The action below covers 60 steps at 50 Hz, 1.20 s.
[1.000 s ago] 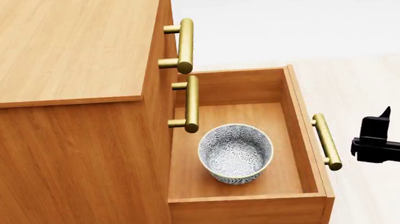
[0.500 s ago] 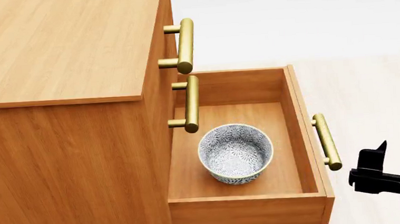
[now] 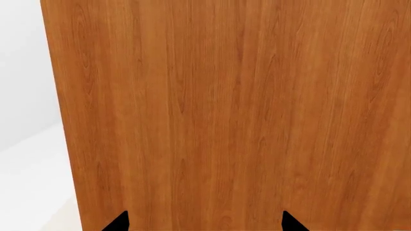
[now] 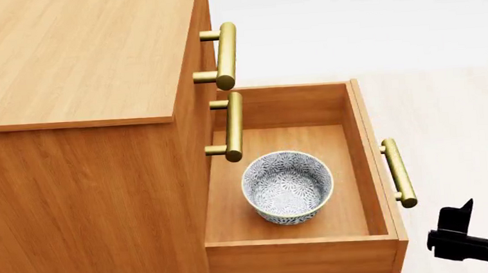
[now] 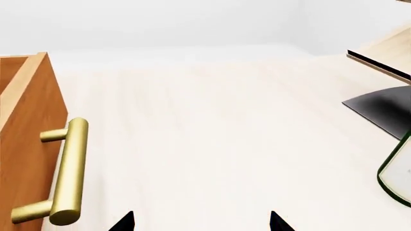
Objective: Put the bowl in the bottom drawer of the cabinet and close it.
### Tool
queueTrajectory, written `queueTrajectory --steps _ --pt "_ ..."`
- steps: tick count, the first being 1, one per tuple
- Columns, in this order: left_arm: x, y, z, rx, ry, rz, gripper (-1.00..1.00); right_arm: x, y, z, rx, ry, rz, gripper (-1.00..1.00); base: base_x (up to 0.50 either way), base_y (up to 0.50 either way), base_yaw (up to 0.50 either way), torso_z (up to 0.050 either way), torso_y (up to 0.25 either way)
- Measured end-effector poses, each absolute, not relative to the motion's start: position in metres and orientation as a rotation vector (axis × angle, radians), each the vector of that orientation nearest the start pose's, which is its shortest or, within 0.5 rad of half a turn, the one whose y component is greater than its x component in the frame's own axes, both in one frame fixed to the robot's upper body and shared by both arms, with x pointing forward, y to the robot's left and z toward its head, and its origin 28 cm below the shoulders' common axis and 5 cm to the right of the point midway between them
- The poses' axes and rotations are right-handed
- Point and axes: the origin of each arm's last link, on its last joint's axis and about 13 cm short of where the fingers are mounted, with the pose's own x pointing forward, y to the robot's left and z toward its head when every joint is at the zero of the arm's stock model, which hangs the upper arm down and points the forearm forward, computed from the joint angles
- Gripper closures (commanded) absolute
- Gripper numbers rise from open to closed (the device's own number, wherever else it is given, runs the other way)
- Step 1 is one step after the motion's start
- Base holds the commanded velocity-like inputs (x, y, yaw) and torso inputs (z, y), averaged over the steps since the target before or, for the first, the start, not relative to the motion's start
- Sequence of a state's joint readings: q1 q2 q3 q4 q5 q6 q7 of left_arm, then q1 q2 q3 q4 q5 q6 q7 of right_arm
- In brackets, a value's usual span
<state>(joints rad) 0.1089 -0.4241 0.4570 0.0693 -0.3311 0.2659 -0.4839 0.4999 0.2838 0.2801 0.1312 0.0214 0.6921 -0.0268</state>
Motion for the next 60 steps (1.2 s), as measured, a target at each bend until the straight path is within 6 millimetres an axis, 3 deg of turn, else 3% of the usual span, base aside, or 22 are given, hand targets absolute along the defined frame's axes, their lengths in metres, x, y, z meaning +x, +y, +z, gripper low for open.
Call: queueTrajectory --steps 26,60 --pt "0.164 0.214 0.008 -0.026 -0.046 0.027 -1.00 0.290 -0.231 0.071 -0.026 0.339 -0.361 -1.00 0.00 0.00 0.00 0.000 0.000" --pt "0.163 0.215 0.009 -0.030 -0.047 0.028 -1.00 0.300 -0.217 0.064 -0.031 0.359 -0.300 -1.00 0.00 0.00 0.00 0.000 0.000"
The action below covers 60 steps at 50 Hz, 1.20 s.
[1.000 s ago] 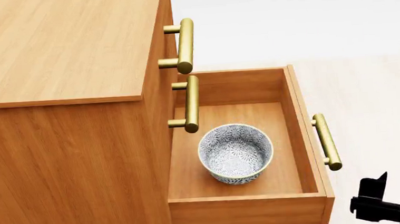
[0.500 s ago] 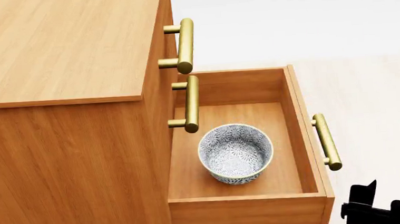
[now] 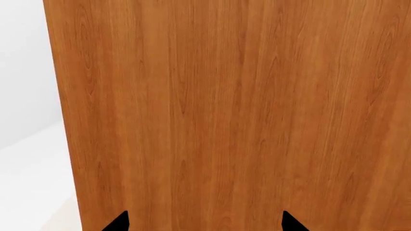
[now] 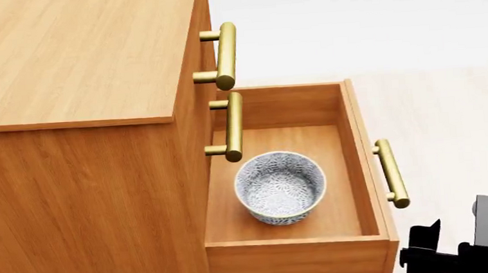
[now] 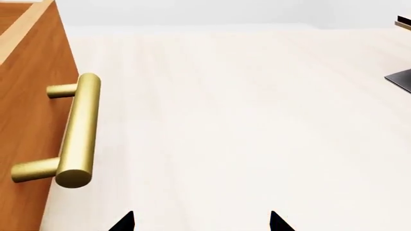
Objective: Put the bowl in the bottom drawer of the cabinet and close it.
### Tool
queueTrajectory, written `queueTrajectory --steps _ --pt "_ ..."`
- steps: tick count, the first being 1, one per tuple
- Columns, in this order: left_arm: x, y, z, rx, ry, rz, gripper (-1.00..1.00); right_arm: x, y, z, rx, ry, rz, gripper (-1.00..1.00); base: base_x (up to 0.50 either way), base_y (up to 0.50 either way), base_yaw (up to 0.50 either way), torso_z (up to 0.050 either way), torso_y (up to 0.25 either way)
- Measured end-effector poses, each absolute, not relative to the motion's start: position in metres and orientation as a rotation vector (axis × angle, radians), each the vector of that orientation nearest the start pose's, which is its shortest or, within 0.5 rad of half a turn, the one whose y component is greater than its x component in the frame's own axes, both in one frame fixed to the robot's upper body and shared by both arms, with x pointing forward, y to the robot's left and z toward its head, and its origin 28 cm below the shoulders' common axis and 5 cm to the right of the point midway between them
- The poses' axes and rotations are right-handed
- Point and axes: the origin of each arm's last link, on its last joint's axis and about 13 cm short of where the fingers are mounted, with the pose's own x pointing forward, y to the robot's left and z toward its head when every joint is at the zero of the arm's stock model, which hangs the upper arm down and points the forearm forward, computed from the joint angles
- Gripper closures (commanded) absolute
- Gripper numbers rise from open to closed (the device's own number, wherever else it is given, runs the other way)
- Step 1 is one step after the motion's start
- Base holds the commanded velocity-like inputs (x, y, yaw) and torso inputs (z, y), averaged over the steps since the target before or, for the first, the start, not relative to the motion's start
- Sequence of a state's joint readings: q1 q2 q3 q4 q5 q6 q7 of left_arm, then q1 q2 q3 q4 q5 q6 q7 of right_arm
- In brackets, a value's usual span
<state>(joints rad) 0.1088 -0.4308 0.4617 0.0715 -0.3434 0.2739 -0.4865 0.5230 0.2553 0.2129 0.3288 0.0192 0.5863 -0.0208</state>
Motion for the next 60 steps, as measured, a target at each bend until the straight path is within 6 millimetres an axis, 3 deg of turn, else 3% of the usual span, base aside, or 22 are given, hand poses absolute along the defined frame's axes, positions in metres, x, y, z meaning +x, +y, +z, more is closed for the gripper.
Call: queueTrajectory --steps 60 --pt "0.164 0.215 0.009 -0.031 -0.048 0.029 -1.00 0.309 -0.184 0.063 -0.051 0.365 -0.162 -1.00 0.00 0.00 0.00 0.000 0.000"
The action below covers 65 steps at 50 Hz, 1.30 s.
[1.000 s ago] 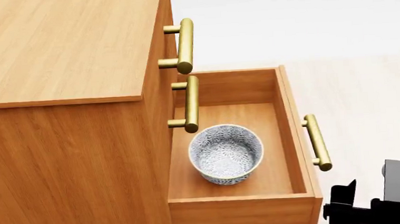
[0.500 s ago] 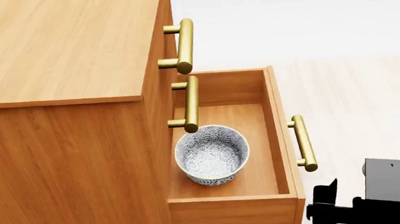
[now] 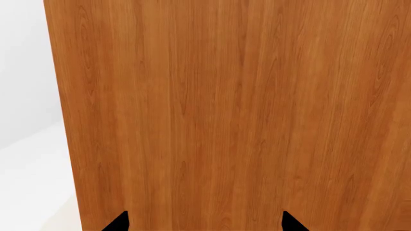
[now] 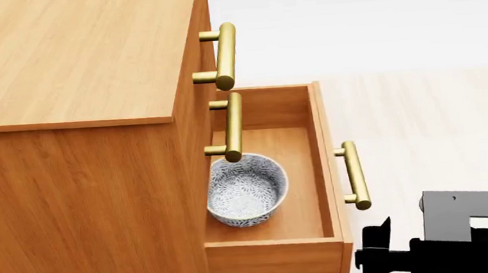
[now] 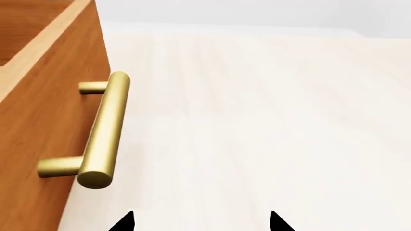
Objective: Put the bowl in the bottom drawer of the cabinet and close it.
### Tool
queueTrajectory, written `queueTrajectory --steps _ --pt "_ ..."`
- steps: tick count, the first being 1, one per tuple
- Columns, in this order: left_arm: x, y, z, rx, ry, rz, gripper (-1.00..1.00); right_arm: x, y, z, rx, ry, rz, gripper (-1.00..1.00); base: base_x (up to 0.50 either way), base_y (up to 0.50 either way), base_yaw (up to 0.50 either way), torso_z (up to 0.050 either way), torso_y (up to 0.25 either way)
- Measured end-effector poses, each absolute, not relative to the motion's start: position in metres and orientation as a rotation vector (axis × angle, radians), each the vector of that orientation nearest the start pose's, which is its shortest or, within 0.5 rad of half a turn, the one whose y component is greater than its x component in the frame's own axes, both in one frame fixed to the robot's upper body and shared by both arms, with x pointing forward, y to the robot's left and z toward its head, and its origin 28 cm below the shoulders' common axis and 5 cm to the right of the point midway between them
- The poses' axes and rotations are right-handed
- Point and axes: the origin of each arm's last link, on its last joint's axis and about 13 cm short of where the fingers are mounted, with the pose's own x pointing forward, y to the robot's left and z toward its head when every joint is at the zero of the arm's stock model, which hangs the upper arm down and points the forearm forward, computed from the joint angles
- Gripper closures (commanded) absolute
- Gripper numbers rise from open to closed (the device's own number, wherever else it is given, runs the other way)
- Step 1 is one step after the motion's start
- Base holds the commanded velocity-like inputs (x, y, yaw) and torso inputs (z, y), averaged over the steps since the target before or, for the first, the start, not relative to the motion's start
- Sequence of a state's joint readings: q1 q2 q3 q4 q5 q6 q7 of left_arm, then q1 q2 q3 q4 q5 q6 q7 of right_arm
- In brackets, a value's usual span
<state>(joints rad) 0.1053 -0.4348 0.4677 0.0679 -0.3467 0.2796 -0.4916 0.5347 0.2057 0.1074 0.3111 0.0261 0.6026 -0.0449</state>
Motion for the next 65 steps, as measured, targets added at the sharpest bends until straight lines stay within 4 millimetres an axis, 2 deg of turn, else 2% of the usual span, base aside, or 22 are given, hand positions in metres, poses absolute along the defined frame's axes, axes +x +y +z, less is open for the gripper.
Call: queueTrajectory --steps 65 --pt "0.164 0.216 0.009 -0.036 -0.049 0.028 -1.00 0.317 -0.140 0.064 -0.076 0.358 -0.014 -1.00 0.00 0.00 0.00 0.000 0.000"
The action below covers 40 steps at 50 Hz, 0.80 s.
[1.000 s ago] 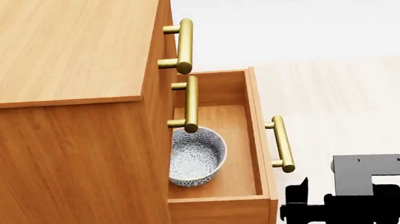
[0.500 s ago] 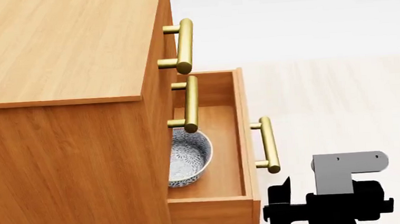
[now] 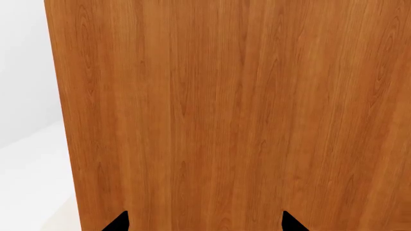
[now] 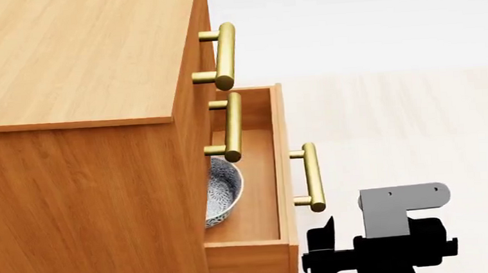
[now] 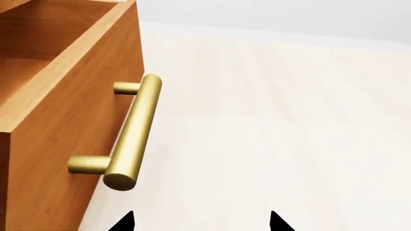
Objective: Put the bowl in the bottom drawer of the cabinet and close it.
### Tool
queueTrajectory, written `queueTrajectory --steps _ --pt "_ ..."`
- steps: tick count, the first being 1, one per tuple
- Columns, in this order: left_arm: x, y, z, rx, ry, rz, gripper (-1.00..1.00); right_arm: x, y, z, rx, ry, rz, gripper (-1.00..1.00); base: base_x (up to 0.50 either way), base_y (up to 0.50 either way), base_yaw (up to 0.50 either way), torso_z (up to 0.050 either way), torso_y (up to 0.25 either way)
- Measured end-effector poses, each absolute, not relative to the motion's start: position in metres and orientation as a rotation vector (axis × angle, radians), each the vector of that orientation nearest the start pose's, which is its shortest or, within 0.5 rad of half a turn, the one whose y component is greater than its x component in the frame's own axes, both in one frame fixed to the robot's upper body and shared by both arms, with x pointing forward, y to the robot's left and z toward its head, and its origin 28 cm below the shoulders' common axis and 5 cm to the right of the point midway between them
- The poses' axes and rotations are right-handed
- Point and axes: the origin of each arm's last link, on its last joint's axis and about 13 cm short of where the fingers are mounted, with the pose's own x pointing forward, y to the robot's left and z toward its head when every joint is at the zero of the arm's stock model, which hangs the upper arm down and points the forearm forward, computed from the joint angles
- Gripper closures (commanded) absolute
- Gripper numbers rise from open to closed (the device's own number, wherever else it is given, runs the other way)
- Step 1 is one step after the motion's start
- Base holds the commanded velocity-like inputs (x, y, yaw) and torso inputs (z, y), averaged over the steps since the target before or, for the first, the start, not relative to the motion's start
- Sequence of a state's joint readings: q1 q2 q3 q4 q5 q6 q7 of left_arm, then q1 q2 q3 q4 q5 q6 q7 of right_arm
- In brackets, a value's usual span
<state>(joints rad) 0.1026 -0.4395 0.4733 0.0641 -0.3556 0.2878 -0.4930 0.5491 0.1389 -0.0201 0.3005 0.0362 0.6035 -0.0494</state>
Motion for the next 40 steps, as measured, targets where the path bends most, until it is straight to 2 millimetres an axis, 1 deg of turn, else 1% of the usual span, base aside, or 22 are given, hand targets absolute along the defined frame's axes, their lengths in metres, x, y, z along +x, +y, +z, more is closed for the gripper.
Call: queueTrajectory --steps 40 --pt "0.164 0.216 0.010 -0.051 -0.045 0.031 -1.00 0.318 -0.112 0.068 -0.073 0.339 0.077 -1.00 0.00 0.00 0.00 0.000 0.000"
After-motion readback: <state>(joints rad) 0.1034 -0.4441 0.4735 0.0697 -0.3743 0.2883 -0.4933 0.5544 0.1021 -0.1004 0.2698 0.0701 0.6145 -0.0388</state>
